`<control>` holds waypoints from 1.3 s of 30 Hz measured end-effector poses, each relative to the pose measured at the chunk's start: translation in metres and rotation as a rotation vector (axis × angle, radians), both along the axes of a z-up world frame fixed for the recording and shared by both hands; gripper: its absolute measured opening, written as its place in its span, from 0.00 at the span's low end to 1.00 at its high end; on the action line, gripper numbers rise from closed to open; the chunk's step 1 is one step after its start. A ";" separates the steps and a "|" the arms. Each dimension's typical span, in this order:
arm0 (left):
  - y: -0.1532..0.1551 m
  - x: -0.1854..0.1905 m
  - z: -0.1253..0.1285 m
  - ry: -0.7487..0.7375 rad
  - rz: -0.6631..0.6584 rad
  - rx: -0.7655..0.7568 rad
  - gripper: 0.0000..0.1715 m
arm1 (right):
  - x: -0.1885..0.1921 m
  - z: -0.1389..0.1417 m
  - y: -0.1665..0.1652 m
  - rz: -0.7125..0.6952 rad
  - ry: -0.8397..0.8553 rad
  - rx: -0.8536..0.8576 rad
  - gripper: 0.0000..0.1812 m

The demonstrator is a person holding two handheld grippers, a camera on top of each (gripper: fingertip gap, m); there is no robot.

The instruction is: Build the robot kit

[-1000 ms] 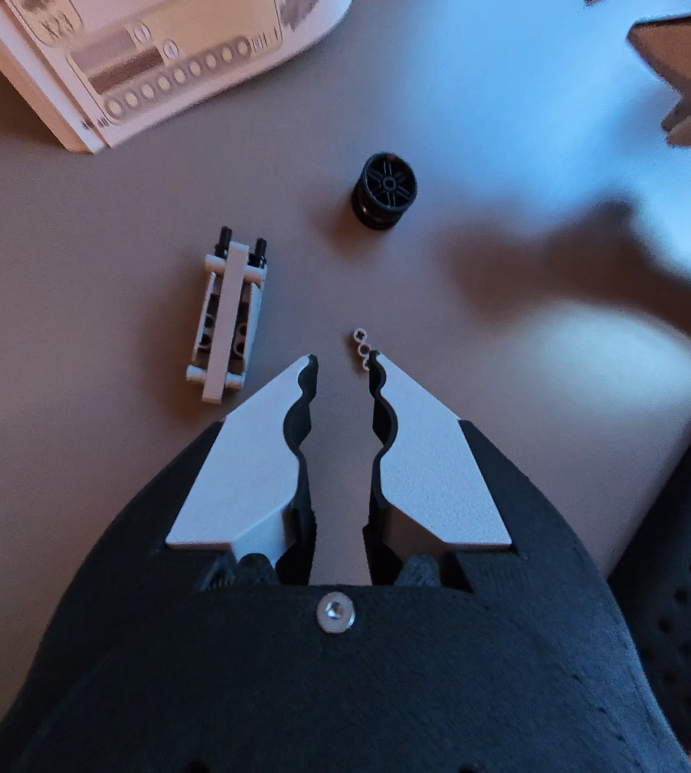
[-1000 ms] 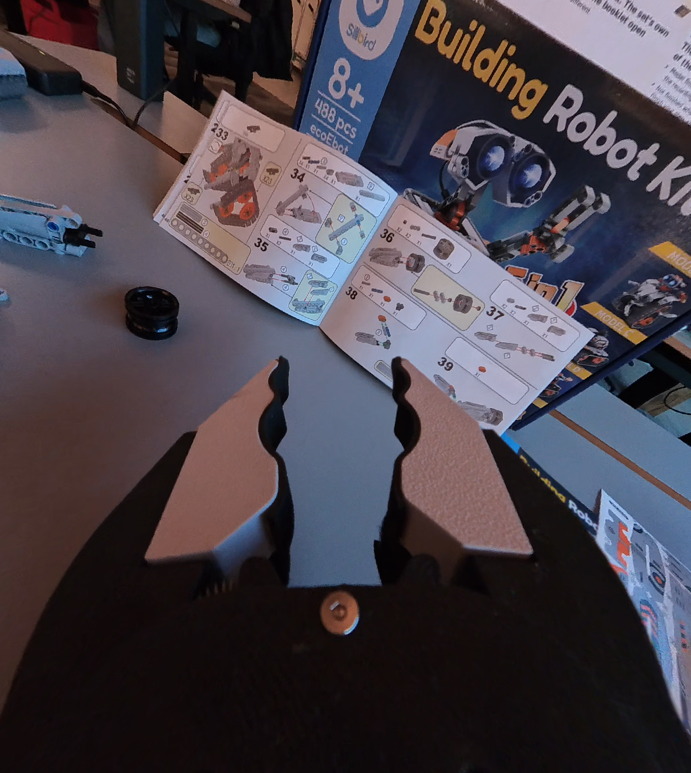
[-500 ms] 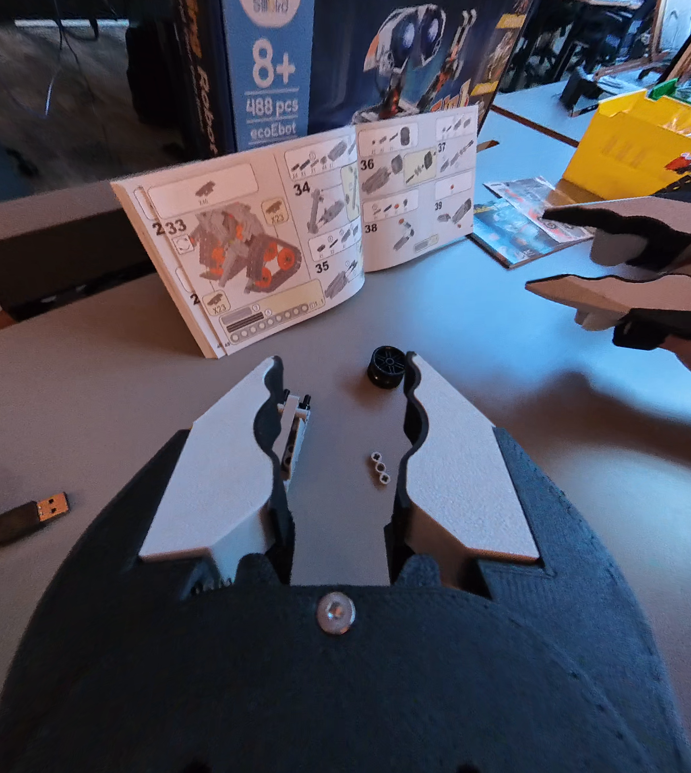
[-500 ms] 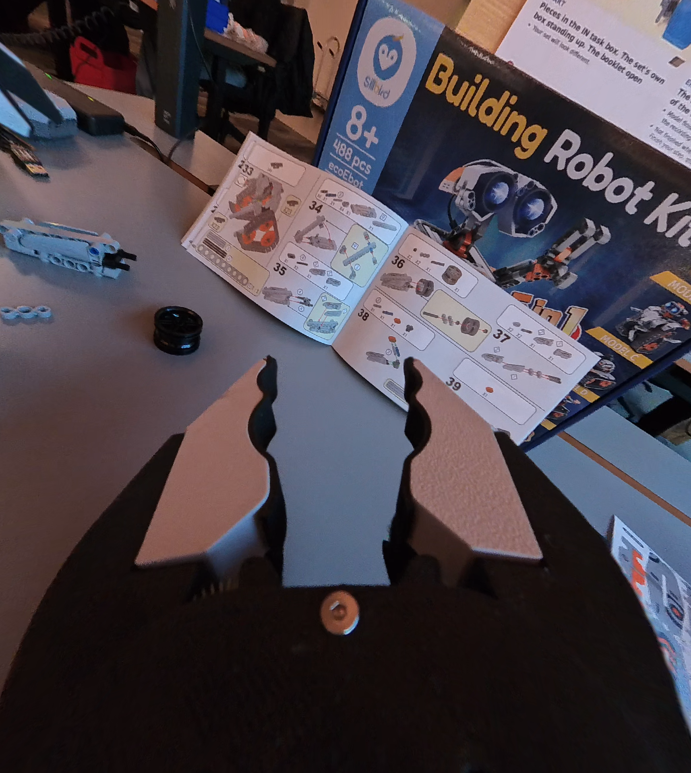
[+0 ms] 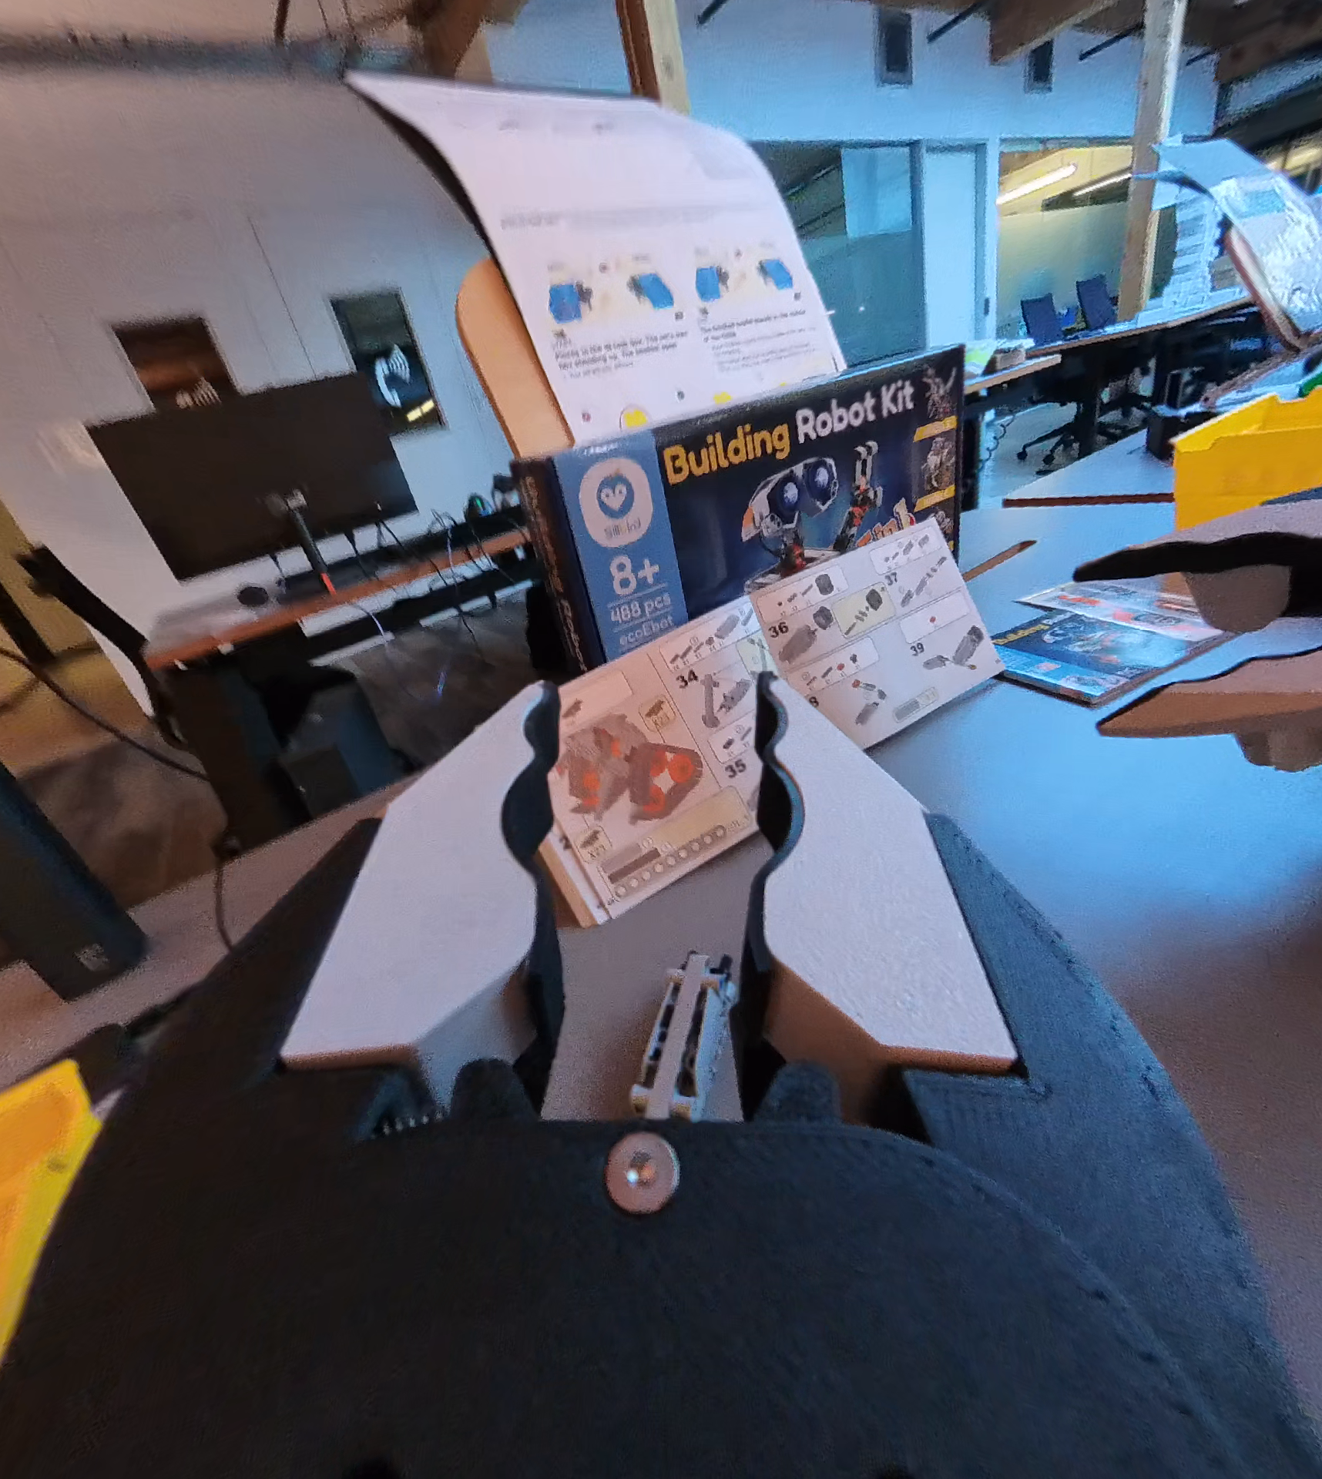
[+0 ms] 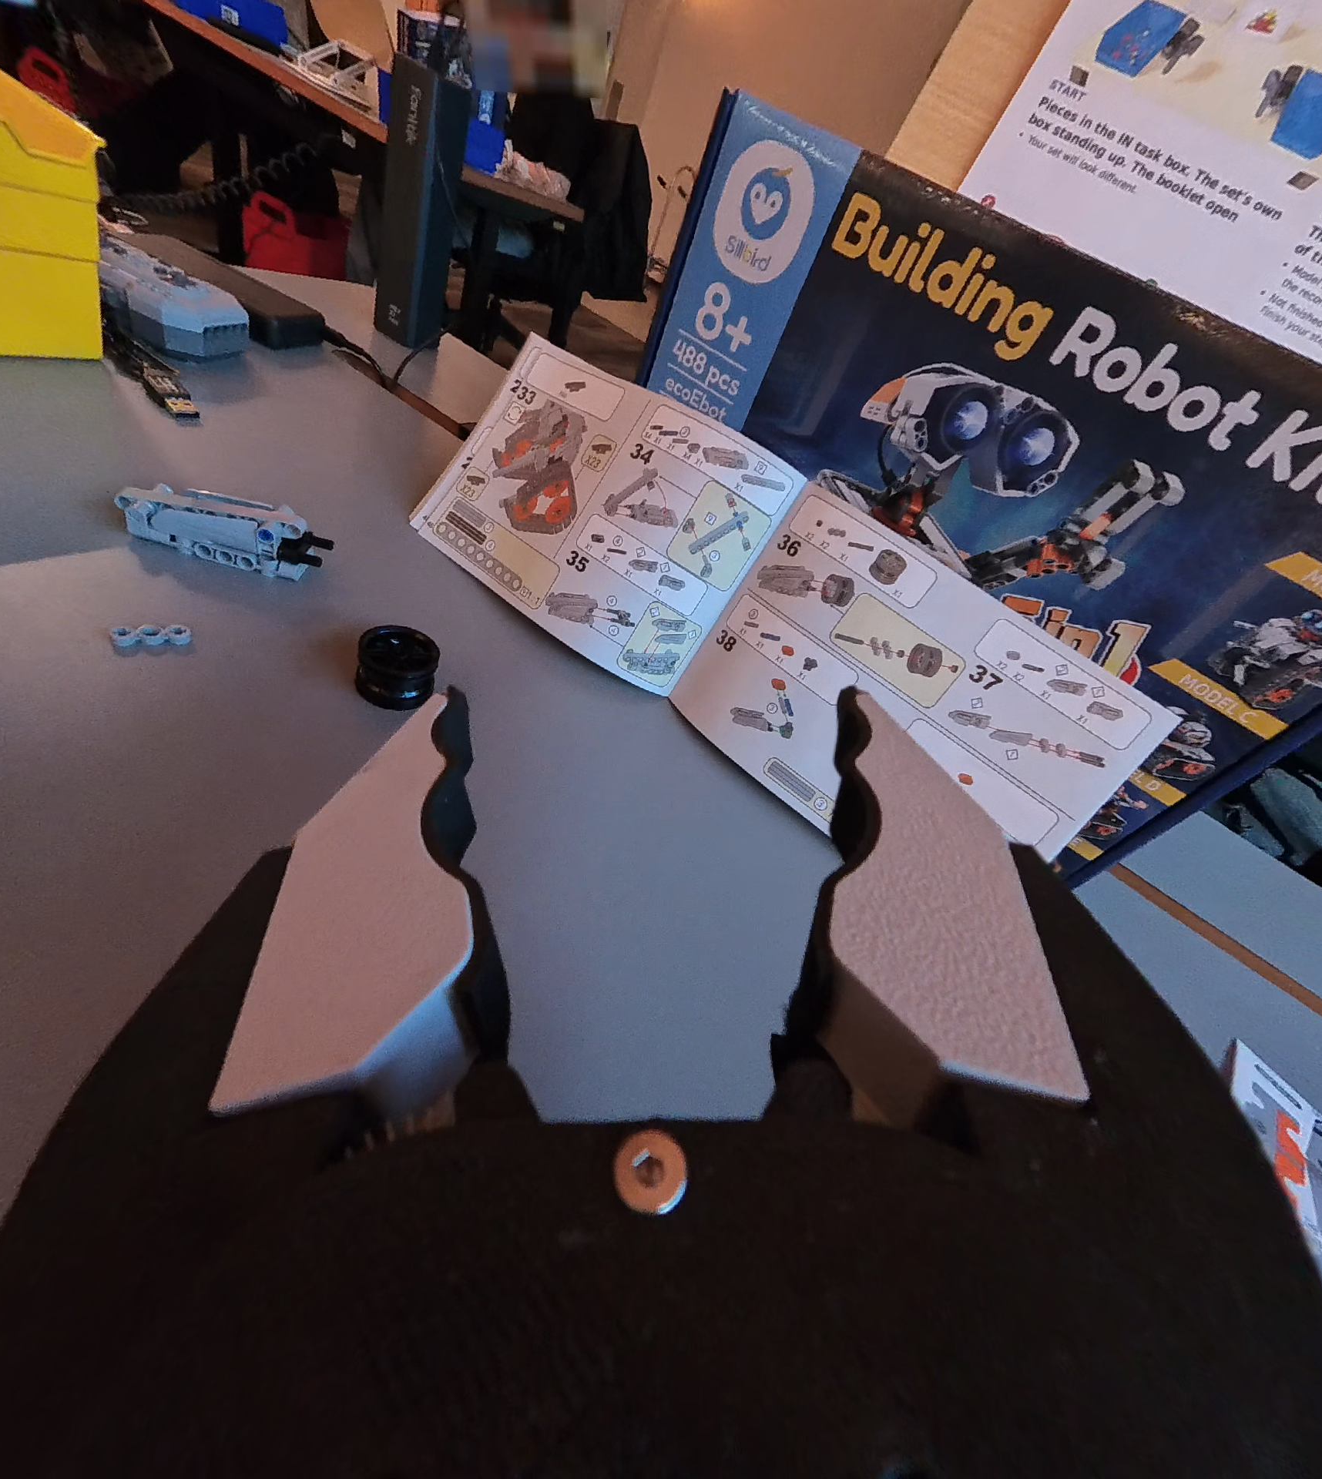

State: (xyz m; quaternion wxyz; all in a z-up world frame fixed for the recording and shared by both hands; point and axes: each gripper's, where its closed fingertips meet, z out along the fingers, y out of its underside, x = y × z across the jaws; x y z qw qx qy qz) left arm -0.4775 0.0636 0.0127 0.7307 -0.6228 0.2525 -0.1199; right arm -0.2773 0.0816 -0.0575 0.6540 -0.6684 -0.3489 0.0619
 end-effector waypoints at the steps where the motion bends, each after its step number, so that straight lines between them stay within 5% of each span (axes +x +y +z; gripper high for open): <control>1: -0.001 0.001 0.002 0.019 0.012 0.024 0.30 | -0.001 0.000 -0.001 0.003 -0.002 0.003 0.50; 5: 0.004 -0.002 0.003 -0.005 0.062 -0.001 0.51 | -0.004 -0.001 -0.003 0.019 0.000 0.006 0.50; 11: -0.008 -0.015 0.030 -0.125 0.084 -0.012 0.56 | -0.006 -0.002 -0.007 0.046 0.017 0.001 0.51; 15: -0.042 -0.056 0.058 -0.119 0.197 0.003 0.59 | -0.010 -0.003 -0.014 0.066 0.027 0.007 0.48; 18: -0.080 -0.123 0.072 -0.037 0.346 -0.002 0.53 | -0.011 -0.004 -0.017 0.077 0.078 -0.030 0.44; 20: -0.102 -0.172 0.071 0.072 0.389 -0.075 0.32 | -0.010 -0.005 -0.016 0.075 0.099 -0.049 0.41; 24: -0.117 -0.253 0.029 0.276 0.374 -0.475 0.12 | -0.008 -0.015 -0.005 0.076 0.129 -0.114 0.38; 28: -0.116 -0.280 -0.030 0.327 0.233 -0.933 0.12 | -0.009 -0.030 -0.001 0.090 0.151 -0.192 0.36; 34: -0.138 -0.295 -0.112 0.528 0.086 -1.392 0.29 | -0.012 -0.027 -0.006 0.125 0.132 -0.151 0.33; 39: -0.153 -0.296 -0.136 0.664 0.046 -1.539 0.35 | -0.022 -0.030 -0.012 0.159 0.047 -0.109 0.33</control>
